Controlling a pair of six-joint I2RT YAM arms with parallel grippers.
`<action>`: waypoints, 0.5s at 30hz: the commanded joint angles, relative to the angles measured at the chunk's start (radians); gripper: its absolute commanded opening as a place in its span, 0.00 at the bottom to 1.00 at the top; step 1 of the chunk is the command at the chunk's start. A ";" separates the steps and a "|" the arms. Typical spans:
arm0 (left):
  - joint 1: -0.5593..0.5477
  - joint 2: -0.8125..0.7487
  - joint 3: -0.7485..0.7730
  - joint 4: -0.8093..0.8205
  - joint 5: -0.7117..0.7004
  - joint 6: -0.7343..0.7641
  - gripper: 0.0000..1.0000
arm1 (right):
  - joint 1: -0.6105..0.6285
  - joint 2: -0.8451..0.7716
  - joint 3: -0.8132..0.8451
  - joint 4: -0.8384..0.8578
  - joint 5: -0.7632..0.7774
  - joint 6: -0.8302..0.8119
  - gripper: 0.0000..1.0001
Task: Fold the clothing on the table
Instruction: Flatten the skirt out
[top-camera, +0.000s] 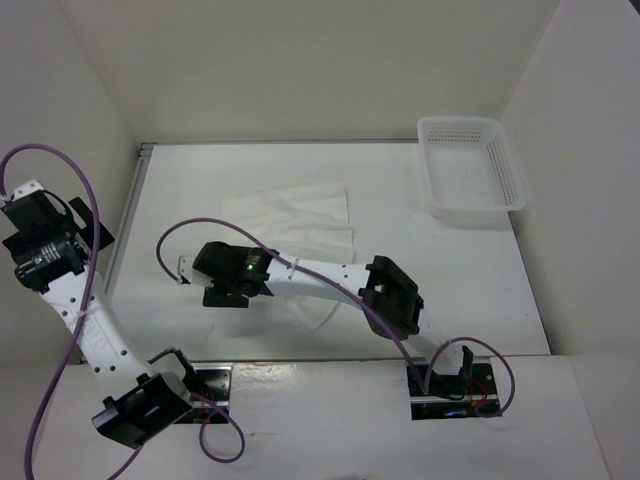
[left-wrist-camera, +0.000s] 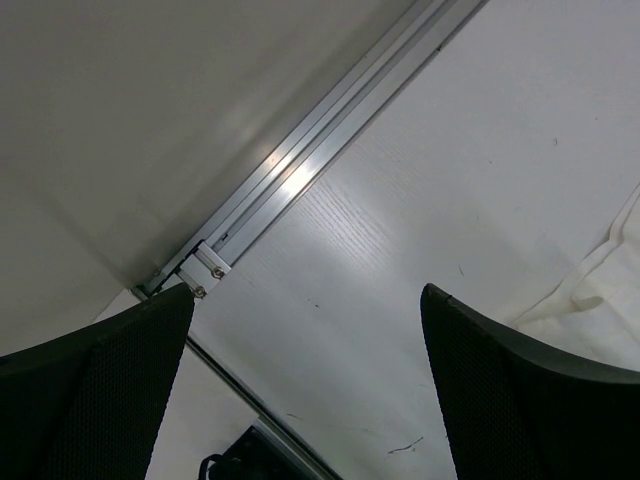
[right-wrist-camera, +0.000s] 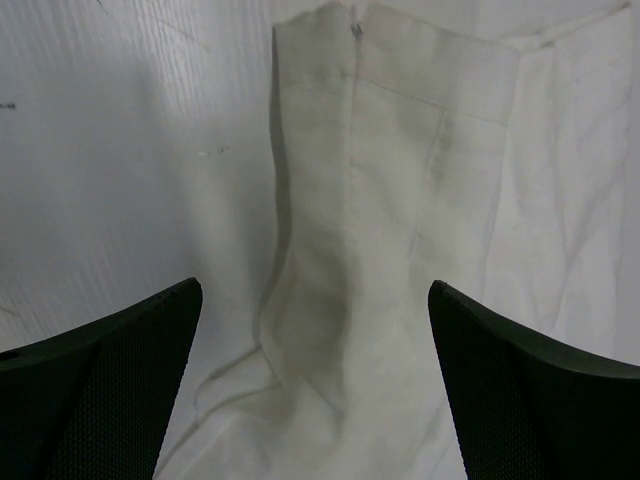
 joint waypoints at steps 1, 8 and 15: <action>0.009 -0.050 -0.026 0.036 0.014 -0.023 1.00 | 0.022 0.042 0.089 0.105 0.028 -0.020 0.98; 0.009 -0.101 -0.071 0.047 0.023 -0.013 1.00 | 0.022 0.171 0.268 0.129 0.019 -0.020 0.98; 0.009 -0.121 -0.089 0.056 0.032 -0.004 1.00 | 0.013 0.370 0.596 0.008 -0.027 -0.008 0.98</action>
